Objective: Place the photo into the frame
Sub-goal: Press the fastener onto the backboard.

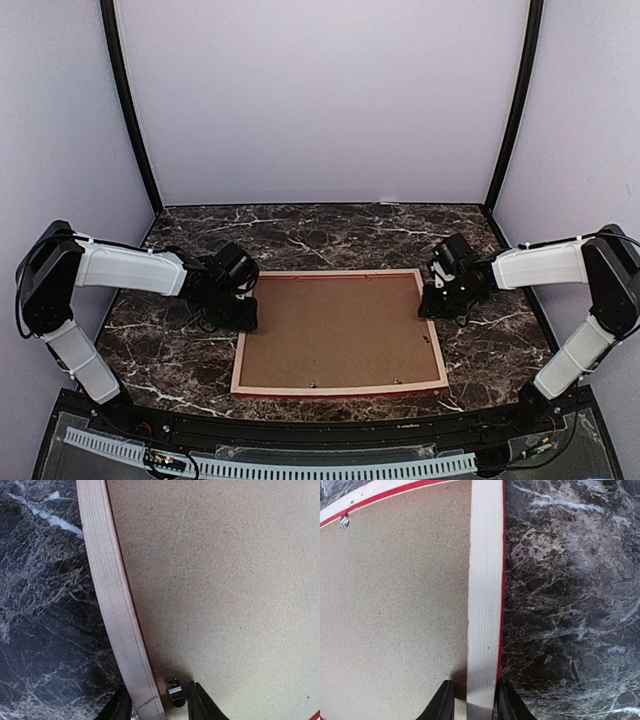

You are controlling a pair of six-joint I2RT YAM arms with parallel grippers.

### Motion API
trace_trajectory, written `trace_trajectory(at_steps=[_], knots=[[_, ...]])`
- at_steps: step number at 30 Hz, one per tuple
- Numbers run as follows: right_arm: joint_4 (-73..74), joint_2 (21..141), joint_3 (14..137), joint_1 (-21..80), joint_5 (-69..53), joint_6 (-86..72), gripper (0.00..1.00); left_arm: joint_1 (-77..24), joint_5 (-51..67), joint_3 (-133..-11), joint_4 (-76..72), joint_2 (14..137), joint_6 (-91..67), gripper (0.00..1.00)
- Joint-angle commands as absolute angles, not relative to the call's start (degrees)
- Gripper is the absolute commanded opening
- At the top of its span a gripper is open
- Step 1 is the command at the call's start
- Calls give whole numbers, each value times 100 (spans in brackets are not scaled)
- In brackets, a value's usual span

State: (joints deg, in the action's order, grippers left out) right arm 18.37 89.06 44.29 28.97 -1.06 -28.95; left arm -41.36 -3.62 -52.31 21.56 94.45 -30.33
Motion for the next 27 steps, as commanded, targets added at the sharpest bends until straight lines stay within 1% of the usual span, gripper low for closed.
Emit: trace_trajectory(at_steps=[1, 12, 22, 27], knots=[[1858, 9027, 4239, 2872, -136, -2839, 29, -4122, -162, -4871, 2051, 9328, -3162, 38], [1847, 9026, 4213, 2874, -171, -2856, 28, -4118, -19, -4395, 1752, 9271, -3379, 31], [1848, 9002, 4192, 2872, -218, -2876, 27, -4028, 490, -3912, 1306, 9185, -3555, 26], [1862, 8991, 4184, 2874, -237, -2874, 27, -3798, 793, -3766, 1088, 9061, -3501, 24]])
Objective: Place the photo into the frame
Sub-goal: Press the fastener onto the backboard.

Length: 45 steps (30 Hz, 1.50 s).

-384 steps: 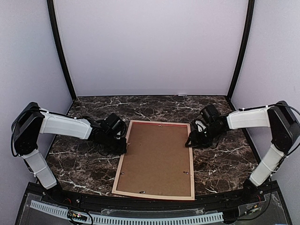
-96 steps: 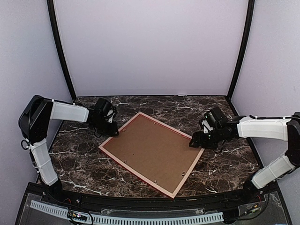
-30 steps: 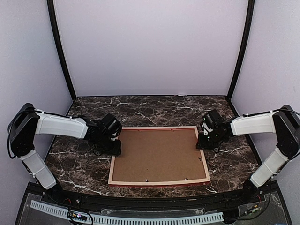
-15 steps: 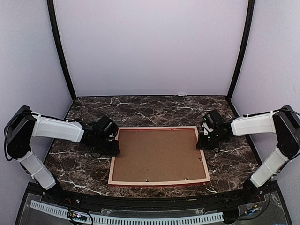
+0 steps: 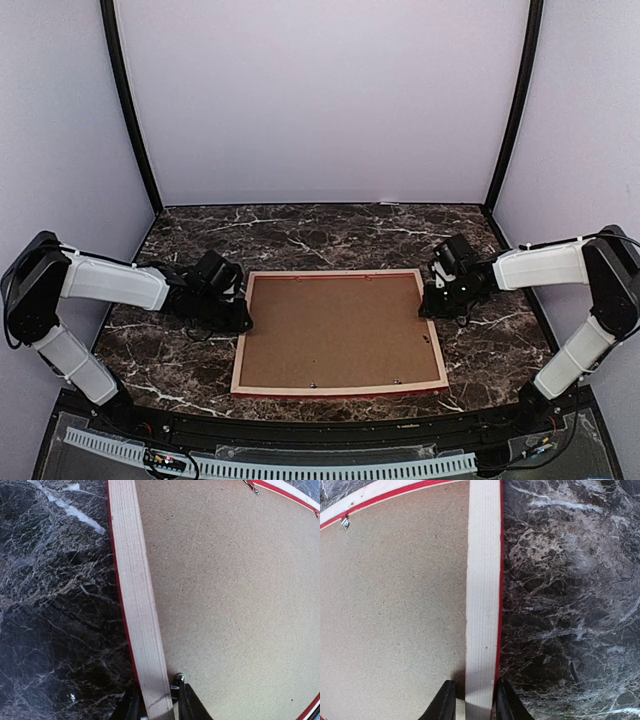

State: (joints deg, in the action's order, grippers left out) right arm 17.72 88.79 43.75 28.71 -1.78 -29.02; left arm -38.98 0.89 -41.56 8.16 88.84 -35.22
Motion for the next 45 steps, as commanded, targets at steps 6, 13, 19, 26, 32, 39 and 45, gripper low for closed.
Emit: trace_trajectory(at_steps=[6, 13, 19, 26, 32, 39, 45], knots=[[1839, 9008, 4181, 2872, -255, -2880, 27, -3614, 951, -3715, 1060, 8929, -3335, 23], [1832, 9111, 4226, 2874, -312, -2839, 26, -3612, 769, -3979, 1284, 8917, -2966, 21], [1857, 9023, 4211, 2874, -261, -2826, 27, -3612, 813, -4136, 1367, 8823, -2909, 34], [1933, 8994, 4254, 2874, -221, -2787, 28, -3607, 697, -4271, 1530, 8589, -2987, 62], [2139, 8904, 4329, 2874, -67, -2803, 28, -3612, 544, -4271, 1599, 8336, -3065, 79], [2379, 8773, 4627, 2867, -27, -2820, 28, -3612, 394, -4104, 1748, 7887, -3223, 87], [2206, 8678, 4509, 2871, 20, -2938, 29, -3612, 383, -4004, 1842, 7685, -3248, 89]])
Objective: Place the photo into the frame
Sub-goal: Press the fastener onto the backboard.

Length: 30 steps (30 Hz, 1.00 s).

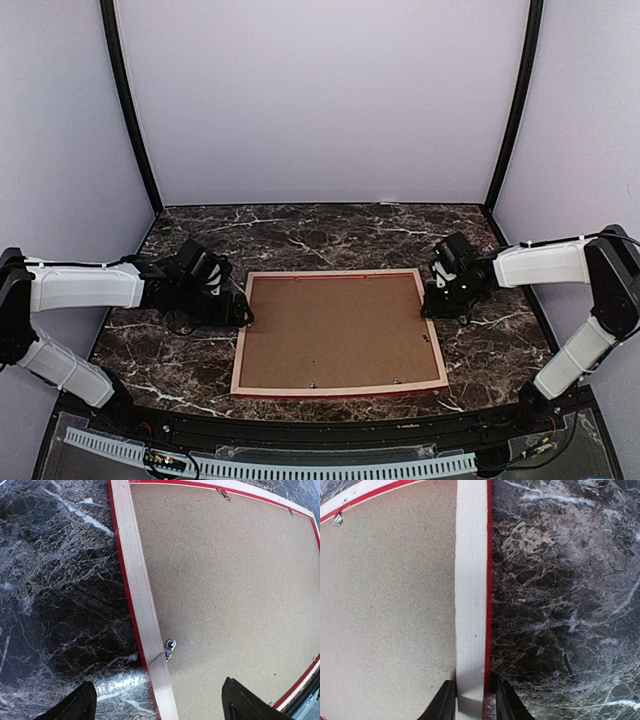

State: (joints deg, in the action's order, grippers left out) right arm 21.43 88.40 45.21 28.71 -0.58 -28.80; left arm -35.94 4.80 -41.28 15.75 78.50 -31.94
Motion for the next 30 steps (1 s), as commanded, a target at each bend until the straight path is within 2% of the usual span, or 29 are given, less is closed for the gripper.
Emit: trace_trajectory(at_steps=[1, 11, 16, 26, 30], knots=[[2177, 8663, 4493, 2874, 18, -2960, 29, -3612, 403, -4010, 1853, 7683, -3233, 89], [1906, 8529, 4228, 2869, -282, -3186, 29, -3612, 520, -4131, 1910, 7869, -3094, 89], [1739, 8438, 4071, 2871, -458, -3338, 29, -3644, 642, -4151, 1845, 8129, -3074, 76], [1305, 8190, 3637, 2908, -811, -3774, 30, -3875, 387, -4334, 2026, 8547, -3040, 55], [1417, 8032, 3621, 2927, -789, -3750, 38, -3874, 287, -4425, 2118, 8556, -3044, 42]])
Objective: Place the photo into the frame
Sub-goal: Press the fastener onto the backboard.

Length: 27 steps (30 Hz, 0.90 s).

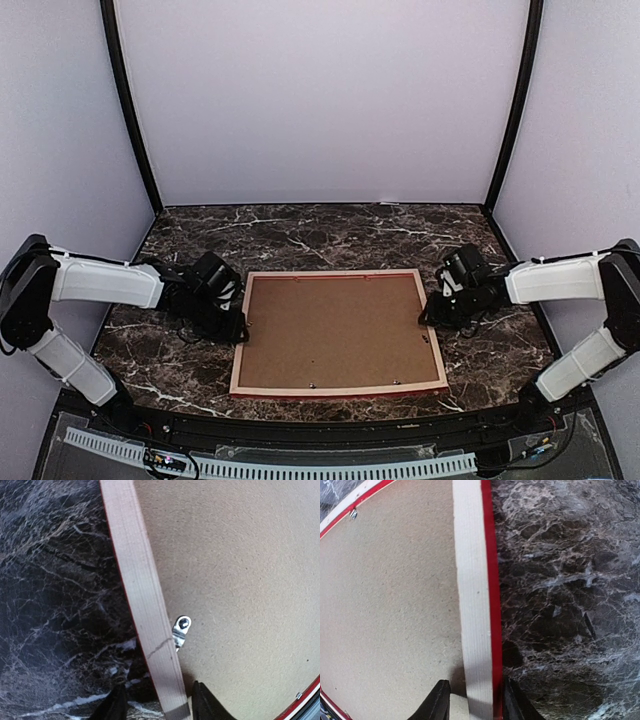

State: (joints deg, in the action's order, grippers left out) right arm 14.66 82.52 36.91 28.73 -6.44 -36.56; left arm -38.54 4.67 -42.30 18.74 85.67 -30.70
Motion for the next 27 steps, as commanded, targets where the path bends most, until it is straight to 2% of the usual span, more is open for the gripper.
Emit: trace_trajectory(at_steps=[1, 5, 9, 19, 27], knots=[[1520, 7975, 3647, 2927, -714, -3710, 41, -3875, 258, -4441, 2127, 8554, -3053, 38], [1929, 7678, 3816, 2927, -483, -3491, 56, -3875, 101, -4537, 2200, 8583, -3107, 30], [2097, 7477, 3813, 2939, -648, -3341, 61, -3876, -19, -4593, 2213, 8604, -3182, 25], [2349, 7552, 3643, 3380, -484, -3192, 62, -3875, -243, -4698, 2218, 8722, -3164, 19], [2626, 7758, 3743, 3523, -114, -3002, 53, -3873, -220, -4737, 2152, 8902, -3139, 16]])
